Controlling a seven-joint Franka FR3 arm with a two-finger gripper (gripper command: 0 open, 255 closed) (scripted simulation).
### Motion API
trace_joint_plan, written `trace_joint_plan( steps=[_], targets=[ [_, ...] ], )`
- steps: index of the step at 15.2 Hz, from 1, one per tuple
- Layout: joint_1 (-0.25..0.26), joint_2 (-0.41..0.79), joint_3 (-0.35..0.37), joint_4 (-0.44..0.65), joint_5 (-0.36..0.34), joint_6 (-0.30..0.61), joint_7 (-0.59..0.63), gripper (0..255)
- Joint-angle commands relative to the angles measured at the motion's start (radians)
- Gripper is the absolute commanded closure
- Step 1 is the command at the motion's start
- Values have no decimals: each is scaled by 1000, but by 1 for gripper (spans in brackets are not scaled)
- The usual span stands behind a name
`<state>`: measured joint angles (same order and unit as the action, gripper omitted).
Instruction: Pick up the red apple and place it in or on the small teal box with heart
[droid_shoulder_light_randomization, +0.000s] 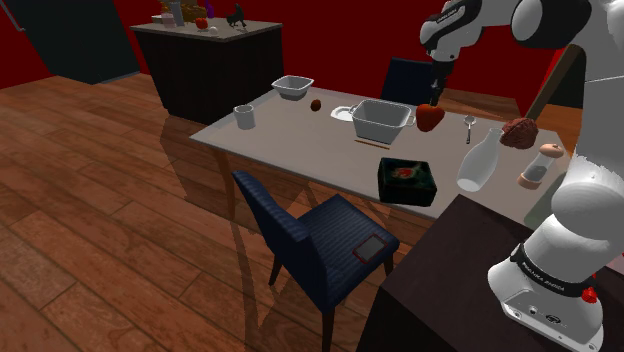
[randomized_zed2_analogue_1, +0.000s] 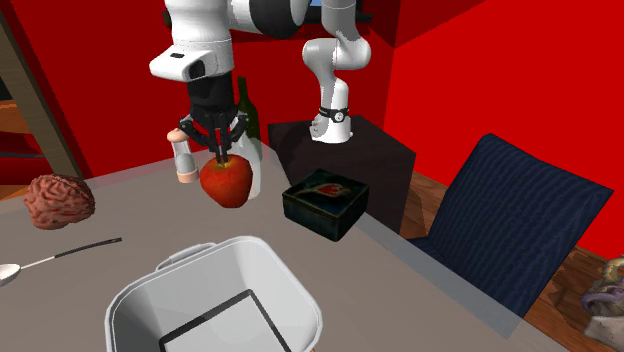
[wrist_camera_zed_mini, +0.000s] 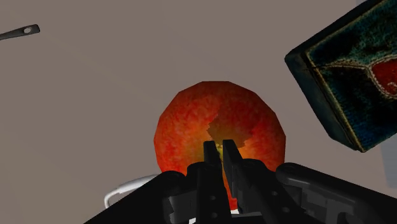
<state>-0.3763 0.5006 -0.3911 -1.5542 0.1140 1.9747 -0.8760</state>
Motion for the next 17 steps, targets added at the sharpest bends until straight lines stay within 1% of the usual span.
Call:
trace_joint_plan(
  steps=[1, 5, 11, 17],
  targets=[
    [-1, -5, -2, 20, -2, -24, 1, 255],
    [0, -18, -5, 47, -8, -64, 2, 255],
    [113, -247, -8, -223, -90, -14, 111, 255],
    [196, -455, 21, -426, -172, -10, 249, 255]
  ],
)
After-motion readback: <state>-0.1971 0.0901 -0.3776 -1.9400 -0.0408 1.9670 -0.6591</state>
